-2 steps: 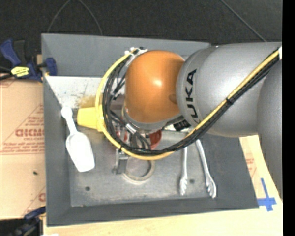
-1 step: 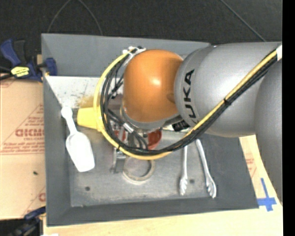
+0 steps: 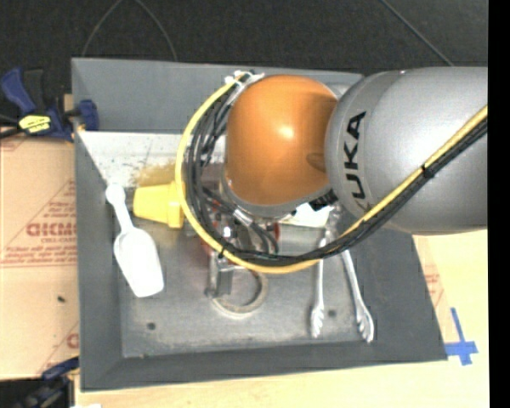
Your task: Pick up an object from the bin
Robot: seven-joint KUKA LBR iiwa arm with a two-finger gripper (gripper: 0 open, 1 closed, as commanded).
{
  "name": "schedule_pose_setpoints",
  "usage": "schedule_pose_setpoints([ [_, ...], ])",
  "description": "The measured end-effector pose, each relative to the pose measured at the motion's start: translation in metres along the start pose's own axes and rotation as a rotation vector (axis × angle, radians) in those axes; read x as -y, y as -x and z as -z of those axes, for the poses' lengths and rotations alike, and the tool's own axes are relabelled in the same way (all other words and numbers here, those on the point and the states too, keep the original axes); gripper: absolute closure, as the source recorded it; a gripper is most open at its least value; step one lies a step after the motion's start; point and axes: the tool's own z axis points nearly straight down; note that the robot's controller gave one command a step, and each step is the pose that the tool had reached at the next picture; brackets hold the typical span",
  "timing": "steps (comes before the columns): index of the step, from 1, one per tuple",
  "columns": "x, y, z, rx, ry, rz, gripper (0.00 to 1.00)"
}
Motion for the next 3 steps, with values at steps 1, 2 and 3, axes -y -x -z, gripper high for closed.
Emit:
schedule_pose_setpoints([
  [1,0.0,-0.006,0.012,0.005,0.002,-0.059,0.0],
  [2,0.008,0.023,0.005,0.009,0.0,0.094,0.0],
  [3,0.024,0.025,0.004,0.006,0.003,0.074,0.0],
])
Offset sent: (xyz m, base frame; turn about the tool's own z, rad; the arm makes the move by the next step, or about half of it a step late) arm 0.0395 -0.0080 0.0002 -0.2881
